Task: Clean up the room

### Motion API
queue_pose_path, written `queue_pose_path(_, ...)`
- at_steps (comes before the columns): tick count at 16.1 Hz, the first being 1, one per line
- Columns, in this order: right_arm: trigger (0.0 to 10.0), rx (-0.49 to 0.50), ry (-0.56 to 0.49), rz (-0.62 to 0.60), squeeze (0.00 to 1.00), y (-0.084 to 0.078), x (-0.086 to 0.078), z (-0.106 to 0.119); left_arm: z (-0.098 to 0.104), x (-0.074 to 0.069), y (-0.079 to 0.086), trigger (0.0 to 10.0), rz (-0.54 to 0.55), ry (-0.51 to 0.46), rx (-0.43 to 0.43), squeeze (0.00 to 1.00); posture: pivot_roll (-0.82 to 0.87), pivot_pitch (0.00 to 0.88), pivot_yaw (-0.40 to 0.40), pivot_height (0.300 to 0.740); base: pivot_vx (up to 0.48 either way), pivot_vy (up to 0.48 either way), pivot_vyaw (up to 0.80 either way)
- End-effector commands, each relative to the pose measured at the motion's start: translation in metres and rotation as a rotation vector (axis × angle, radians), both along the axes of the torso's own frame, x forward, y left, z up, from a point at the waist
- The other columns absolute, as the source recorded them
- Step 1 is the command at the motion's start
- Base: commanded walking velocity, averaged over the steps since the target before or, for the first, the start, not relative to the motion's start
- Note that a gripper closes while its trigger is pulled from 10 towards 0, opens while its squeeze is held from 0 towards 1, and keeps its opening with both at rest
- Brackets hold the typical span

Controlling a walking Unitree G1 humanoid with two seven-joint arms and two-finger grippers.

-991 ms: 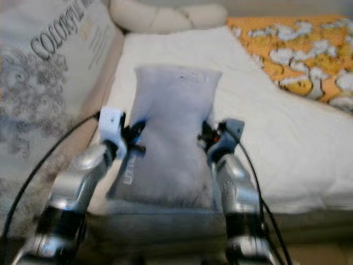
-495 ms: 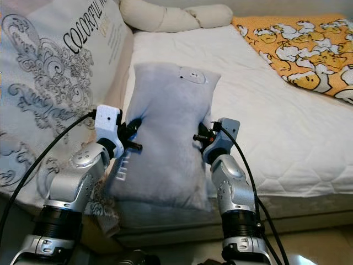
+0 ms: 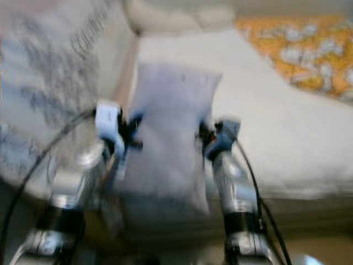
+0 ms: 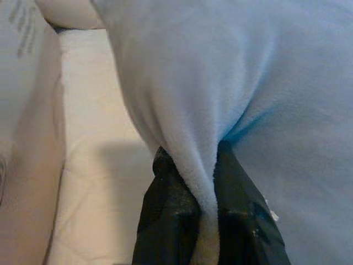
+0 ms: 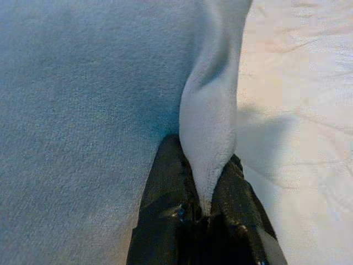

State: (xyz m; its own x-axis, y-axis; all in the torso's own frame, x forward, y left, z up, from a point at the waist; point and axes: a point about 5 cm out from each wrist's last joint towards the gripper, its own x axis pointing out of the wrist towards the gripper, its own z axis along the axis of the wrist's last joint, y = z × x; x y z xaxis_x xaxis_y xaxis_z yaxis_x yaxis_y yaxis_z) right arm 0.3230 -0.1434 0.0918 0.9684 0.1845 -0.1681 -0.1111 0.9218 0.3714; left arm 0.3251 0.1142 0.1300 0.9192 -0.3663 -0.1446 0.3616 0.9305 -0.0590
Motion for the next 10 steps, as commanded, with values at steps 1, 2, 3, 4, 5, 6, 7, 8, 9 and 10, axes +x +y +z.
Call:
queue_pose_path(1,10.0,0.0,-0.014,-0.017,0.0,-0.0029,0.0015,0.0037,0.0121,0.0047,0.0082,10.0,0.041,-0.054,0.001,0.0,0.0,0.0,0.078,0.74,0.277,0.0,0.0)
queue_pose_path(2,10.0,0.0,-0.013,-0.017,0.0,-0.0034,0.0014,0.0037,0.0117,0.0047,0.0078,10.0,0.04,-0.053,0.0,0.0,0.0,0.0,0.078,0.74,0.281,0.0,0.0)
queue_pose_path(3,10.0,-0.002,-0.012,-0.017,0.0,-0.0039,0.0015,0.0038,0.0116,0.0049,0.0075,10.0,0.04,-0.053,-0.001,0.0,0.0,0.0,0.079,0.74,0.281,0.0,0.0)
queue_pose_path(4,10.0,-0.009,-0.012,-0.017,0.0,-0.0051,0.0018,0.0039,0.0113,0.0053,0.007,10.0,0.04,-0.052,-0.003,0.0,0.0,0.0,0.079,0.74,0.281,0.0,0.0)
queue_pose_path(5,10.0,-0.014,-0.011,-0.017,0.0,-0.0062,0.0022,0.0039,0.0112,0.0056,0.0066,10.0,0.04,-0.051,-0.004,0.0,0.0,0.0,0.079,0.74,0.285,0.0,0.0)
queue_pose_path(6,10.0,-0.015,-0.011,-0.016,0.0,-0.0066,0.0026,0.0039,0.0111,0.0058,0.0065,10.0,0.041,-0.052,-0.004,0.0,0.0,0.0,0.077,0.74,0.285,0.0,0.0)
queue_pose_path(7,10.0,-0.019,-0.01,-0.011,0.0,-0.0066,0.0031,0.004,0.0111,0.0061,0.0067,10.0,0.042,-0.053,-0.003,0.0,0.0,0.0,0.076,0.74,0.285,0.0,0.0)
queue_pose_path(8,10.0,-0.033,-0.013,0.002,0.0,-0.0055,0.0039,0.0047,0.0111,0.0064,0.0073,10.0,0.045,-0.053,-0.001,0.0,0.0,0.0,0.075,0.74,0.285,0.0,0.0)
queue_pose_path(9,10.0,-0.047,-0.016,0.012,0.0,-0.0039,0.0045,0.0055,0.0111,0.0067,0.0083,10.0,0.049,-0.053,0.0,0.0,0.0,0.0,0.075,0.74,0.285,0.0,0.0)
queue_pose_path(10,10.0,-0.048,-0.015,0.013,0.0,-0.0033,0.0047,0.0054,0.0111,0.0069,0.0084,10.0,0.051,-0.052,0.0,0.0,0.0,0.0,0.076,0.74,0.289,0.0,0.0)
